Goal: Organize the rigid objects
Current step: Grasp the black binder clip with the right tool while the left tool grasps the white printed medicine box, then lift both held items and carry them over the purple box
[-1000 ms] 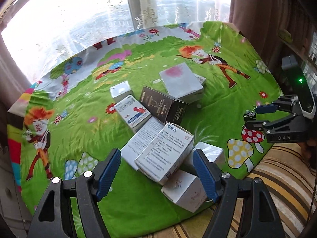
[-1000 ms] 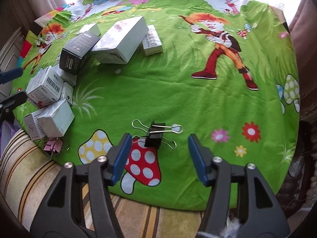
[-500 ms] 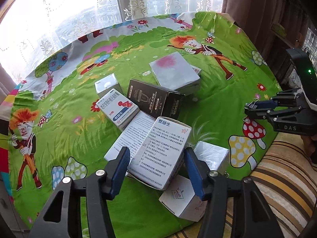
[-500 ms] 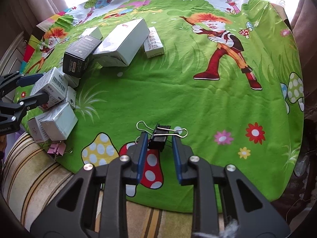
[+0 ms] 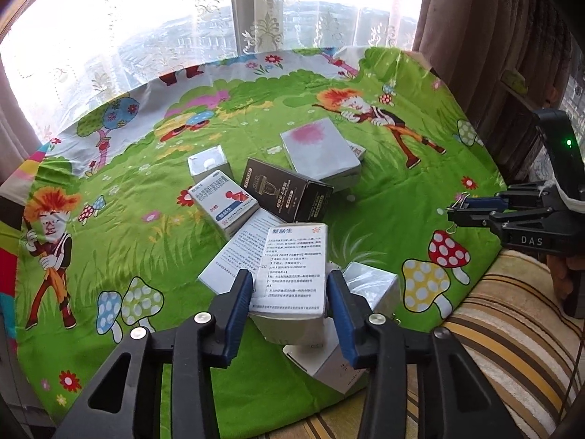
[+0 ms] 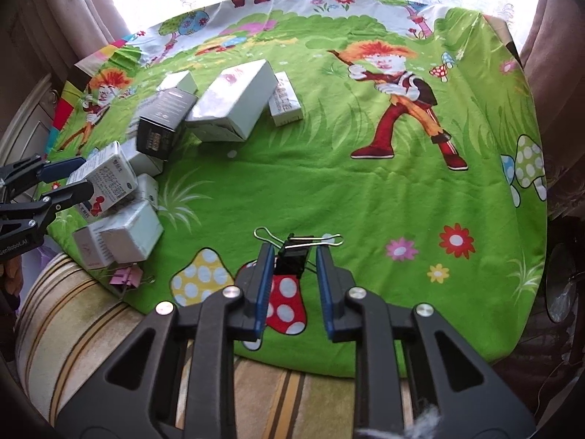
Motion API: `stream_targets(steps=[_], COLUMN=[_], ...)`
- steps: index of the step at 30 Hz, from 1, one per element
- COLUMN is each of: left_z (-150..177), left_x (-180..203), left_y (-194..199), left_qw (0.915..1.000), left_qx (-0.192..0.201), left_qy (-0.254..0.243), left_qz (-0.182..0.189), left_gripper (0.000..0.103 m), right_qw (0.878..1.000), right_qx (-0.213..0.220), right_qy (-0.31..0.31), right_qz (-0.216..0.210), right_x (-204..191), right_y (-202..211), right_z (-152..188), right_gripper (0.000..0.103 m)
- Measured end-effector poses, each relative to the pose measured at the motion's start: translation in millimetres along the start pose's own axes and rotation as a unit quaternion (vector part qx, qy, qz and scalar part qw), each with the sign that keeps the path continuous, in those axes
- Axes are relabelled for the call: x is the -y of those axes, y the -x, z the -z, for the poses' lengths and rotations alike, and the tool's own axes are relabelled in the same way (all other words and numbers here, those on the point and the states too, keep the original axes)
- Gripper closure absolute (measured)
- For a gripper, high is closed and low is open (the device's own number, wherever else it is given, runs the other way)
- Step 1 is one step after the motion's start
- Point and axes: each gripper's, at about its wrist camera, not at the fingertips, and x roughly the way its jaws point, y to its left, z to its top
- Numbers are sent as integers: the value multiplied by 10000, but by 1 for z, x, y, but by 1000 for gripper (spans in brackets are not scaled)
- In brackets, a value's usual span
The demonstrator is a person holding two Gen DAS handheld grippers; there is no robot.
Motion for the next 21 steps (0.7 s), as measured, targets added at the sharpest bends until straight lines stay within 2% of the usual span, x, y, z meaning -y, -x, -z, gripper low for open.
stream_targets(steps=[11, 17, 21], left_z=[27, 58, 88], left_x=[-15, -32, -55], left_y=[39, 72, 101], left_qw=[9970, 9901, 9796], left_qx=[394, 615, 699], left_qy=[664, 1170, 1662], left_qz=[-94, -482, -884], left_gripper=[61, 61, 61], right_qw=[9989, 9961, 9920], right_qx=[294, 312, 273], right_qy=[246, 569, 879], right_qz=[-271, -603, -868], right_x=[-37, -77, -114], right_y=[36, 50, 53], right_z=[-4, -4, -2], right_gripper=[76, 76, 76])
